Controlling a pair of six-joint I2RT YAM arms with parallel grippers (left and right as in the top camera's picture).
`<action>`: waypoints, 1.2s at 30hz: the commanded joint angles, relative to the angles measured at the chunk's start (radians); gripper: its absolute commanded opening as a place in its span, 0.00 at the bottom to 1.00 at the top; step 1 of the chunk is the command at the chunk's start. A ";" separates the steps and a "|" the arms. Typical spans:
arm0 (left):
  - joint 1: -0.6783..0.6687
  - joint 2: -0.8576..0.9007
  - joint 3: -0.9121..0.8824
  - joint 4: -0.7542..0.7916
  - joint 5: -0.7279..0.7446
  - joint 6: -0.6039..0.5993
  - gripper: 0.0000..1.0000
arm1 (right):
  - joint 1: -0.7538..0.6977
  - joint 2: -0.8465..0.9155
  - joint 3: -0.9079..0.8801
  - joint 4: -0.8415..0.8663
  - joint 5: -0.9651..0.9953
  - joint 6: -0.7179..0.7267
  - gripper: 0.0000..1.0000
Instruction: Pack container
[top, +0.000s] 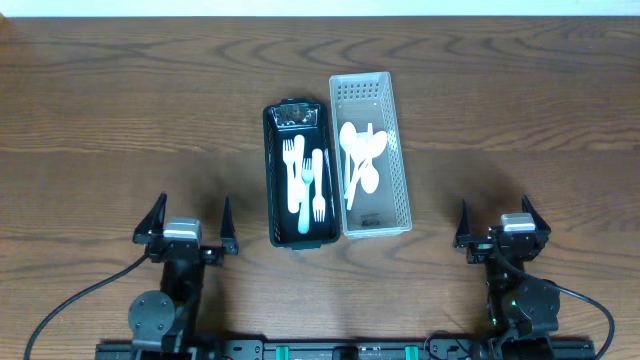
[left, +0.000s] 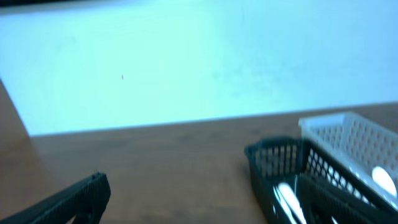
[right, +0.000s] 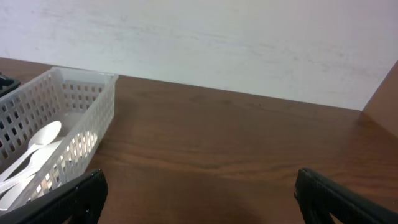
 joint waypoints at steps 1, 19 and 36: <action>-0.002 -0.008 -0.106 0.119 0.006 0.003 0.98 | 0.013 -0.007 -0.004 -0.001 -0.004 -0.011 0.99; 0.000 -0.005 -0.132 -0.072 -0.039 -0.144 0.98 | 0.013 -0.007 -0.004 -0.001 -0.004 -0.011 0.99; 0.000 -0.005 -0.132 -0.072 -0.039 -0.144 0.98 | 0.013 -0.007 -0.004 -0.001 -0.004 -0.011 0.99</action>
